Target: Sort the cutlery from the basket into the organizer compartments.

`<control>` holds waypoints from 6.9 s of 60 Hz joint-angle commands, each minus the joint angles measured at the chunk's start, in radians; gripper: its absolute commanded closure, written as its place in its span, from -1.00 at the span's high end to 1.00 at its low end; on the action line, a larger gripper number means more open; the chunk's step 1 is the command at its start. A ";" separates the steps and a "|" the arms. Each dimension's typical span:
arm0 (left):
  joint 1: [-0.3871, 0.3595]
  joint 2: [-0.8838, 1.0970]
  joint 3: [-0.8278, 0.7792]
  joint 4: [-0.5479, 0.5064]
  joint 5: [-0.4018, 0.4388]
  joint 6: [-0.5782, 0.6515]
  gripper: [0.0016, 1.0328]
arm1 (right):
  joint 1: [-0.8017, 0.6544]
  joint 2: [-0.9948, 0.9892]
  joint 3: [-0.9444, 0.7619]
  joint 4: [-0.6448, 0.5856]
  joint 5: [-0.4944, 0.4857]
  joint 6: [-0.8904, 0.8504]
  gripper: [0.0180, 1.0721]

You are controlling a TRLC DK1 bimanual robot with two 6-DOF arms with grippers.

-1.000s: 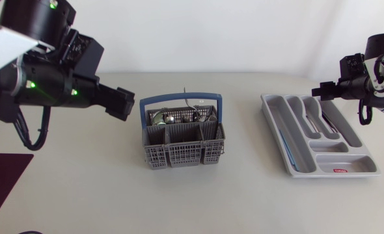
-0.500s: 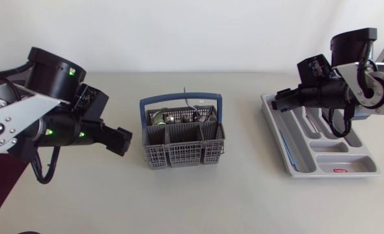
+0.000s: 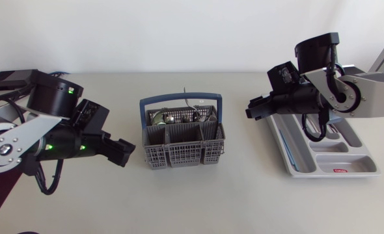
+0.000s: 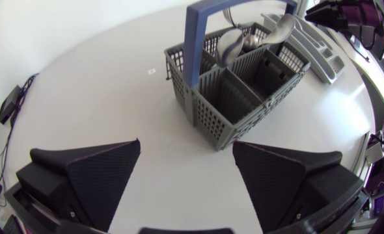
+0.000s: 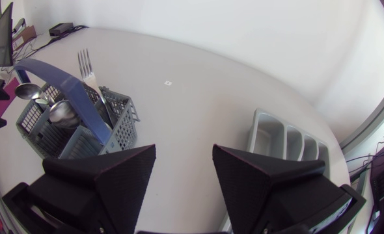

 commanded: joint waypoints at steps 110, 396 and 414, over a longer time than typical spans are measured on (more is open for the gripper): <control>-0.307 0.273 -0.198 1.032 -0.376 0.337 0.12 | 0.113 -0.070 -0.073 -0.026 0.046 0.037 0.23; -0.388 -0.376 -0.022 0.437 -0.310 0.264 -0.94 | 0.266 -0.387 -0.152 -0.081 0.046 -0.043 0.23; -0.336 -0.168 0.244 0.200 -0.184 0.049 -0.94 | 0.401 -0.510 -0.149 -0.113 0.077 -0.091 0.23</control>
